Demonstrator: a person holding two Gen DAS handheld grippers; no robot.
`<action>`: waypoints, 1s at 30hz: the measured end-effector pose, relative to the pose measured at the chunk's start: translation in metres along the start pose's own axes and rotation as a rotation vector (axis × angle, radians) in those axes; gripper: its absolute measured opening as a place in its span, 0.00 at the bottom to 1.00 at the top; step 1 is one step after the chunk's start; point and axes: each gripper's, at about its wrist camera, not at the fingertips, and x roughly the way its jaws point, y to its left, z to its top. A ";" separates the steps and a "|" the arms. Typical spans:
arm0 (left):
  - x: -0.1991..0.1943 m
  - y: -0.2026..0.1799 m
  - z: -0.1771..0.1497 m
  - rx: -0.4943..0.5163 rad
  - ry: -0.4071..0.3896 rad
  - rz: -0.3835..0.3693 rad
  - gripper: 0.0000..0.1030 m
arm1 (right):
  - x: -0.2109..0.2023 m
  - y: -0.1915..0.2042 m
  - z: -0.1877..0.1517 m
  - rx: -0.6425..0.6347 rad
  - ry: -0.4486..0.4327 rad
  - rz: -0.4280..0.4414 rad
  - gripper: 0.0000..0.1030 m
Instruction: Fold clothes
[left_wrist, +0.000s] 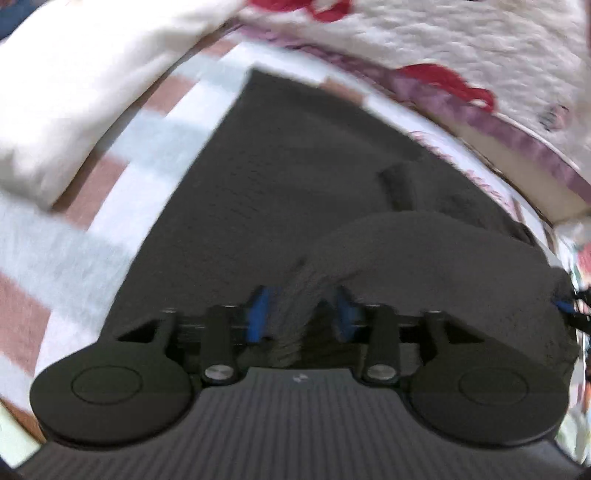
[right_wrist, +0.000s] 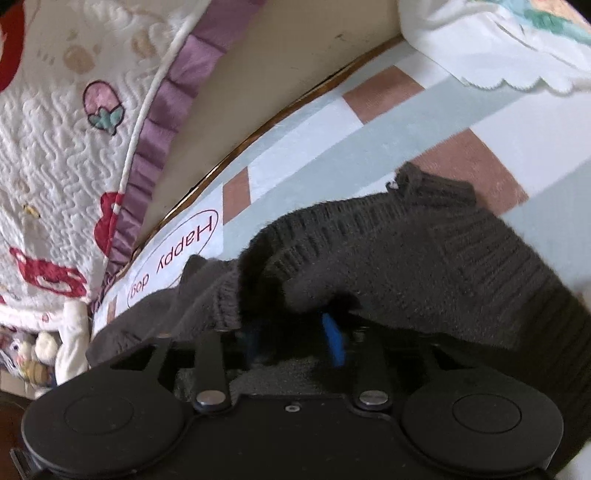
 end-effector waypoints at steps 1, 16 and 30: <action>-0.005 -0.006 0.001 0.027 -0.028 -0.004 0.45 | 0.001 -0.001 0.001 0.005 -0.003 0.000 0.53; 0.011 -0.134 -0.057 0.552 -0.037 -0.187 0.51 | 0.000 -0.014 0.015 0.277 0.007 0.151 0.56; 0.030 -0.140 -0.069 0.648 0.015 -0.178 0.53 | -0.009 0.016 0.048 0.314 0.176 0.144 0.70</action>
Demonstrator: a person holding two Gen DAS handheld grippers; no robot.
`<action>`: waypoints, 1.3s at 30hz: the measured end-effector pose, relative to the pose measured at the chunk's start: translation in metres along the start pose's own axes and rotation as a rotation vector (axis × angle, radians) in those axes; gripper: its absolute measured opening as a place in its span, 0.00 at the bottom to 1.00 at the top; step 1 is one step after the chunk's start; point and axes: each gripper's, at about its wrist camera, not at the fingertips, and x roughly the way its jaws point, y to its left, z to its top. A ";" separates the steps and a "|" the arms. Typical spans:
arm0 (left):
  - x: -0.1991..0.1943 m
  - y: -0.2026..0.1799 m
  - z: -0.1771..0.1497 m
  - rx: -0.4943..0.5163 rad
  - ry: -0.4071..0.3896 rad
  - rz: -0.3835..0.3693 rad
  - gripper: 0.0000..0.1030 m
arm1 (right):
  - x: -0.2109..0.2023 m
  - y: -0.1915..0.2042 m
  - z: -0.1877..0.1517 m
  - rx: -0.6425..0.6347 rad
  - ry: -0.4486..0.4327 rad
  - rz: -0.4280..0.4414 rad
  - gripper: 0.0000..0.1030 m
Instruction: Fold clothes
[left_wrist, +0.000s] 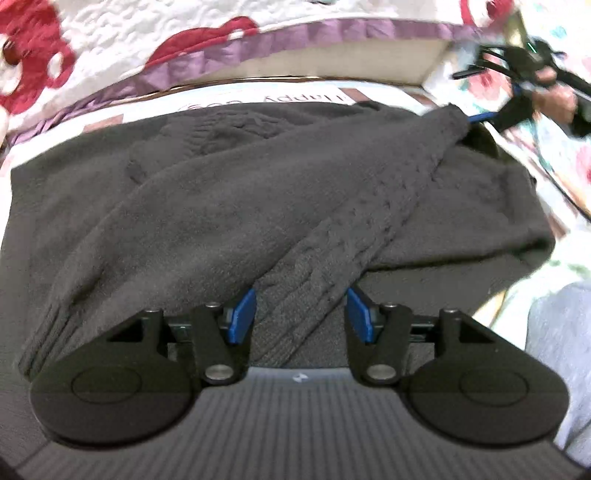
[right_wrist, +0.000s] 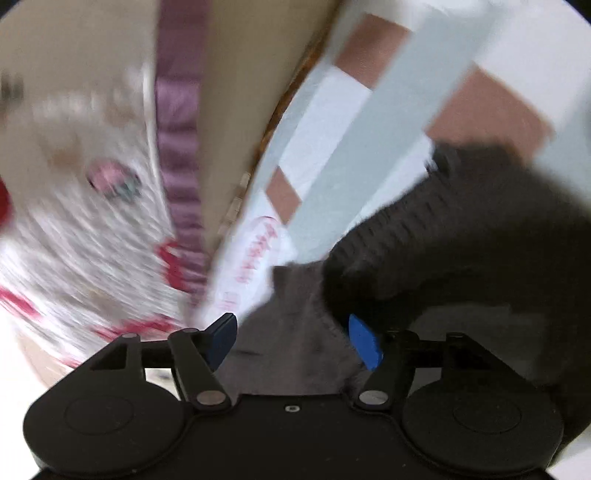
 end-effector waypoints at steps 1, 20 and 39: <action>0.001 -0.003 0.000 0.048 0.008 0.009 0.53 | 0.007 0.003 -0.002 -0.039 -0.013 -0.063 0.70; 0.008 -0.015 -0.012 0.098 -0.013 0.074 0.60 | 0.007 -0.042 -0.008 -0.115 -0.294 0.044 0.32; 0.023 -0.045 0.026 0.135 0.022 0.015 0.31 | -0.017 -0.066 0.004 -0.203 -0.489 -0.077 0.15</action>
